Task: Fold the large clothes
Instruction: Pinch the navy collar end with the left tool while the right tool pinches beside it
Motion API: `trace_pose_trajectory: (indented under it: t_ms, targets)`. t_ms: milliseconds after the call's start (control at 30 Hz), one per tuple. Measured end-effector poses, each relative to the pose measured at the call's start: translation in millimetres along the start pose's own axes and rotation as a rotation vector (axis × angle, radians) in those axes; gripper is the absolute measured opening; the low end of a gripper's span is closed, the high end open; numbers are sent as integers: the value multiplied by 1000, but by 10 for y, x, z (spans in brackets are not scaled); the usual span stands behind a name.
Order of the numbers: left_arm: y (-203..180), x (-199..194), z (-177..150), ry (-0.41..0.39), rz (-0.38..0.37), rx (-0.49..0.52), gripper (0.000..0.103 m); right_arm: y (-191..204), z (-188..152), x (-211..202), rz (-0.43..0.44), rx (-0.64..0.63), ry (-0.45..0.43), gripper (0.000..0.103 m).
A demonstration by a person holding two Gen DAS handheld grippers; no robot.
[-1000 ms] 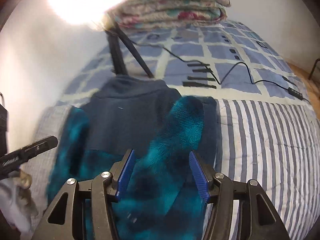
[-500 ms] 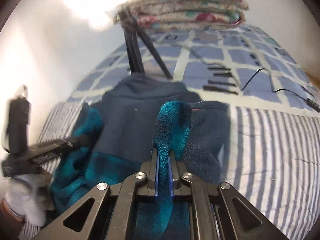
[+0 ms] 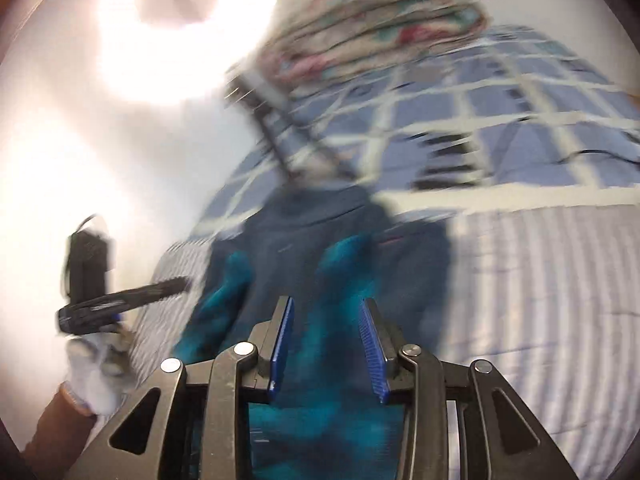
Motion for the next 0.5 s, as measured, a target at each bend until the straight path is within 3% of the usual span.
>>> trace_pose_trajectory:
  t_ms: [67,133,200,300,500]
  targets:
    - [157,26,32,15,10,-56,37,-188,52,17,-36,54,-6,36]
    - [290,116,70,32,-7,-117,51,-335,91,84,-52,95,1,39]
    - [350,236,102,28,-39,-155,52,-414,114,196,-35,131,16,50]
    - [354,445,104,49,-83,-166,52,-454,146,369,-18,147,33,50]
    - [326,788,161,69,-77,-121,52,-465,205,754,-3,131,60,50]
Point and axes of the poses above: each gripper's, at about its wrist camera, not at the fingertips, and x roughly the way its jaws point, y to its left, z to its top, the point moved 5 cm from there along x, roughly the way its jaws point, and after that the axes turned 5 degrees about -z, right-handed, at the moved point
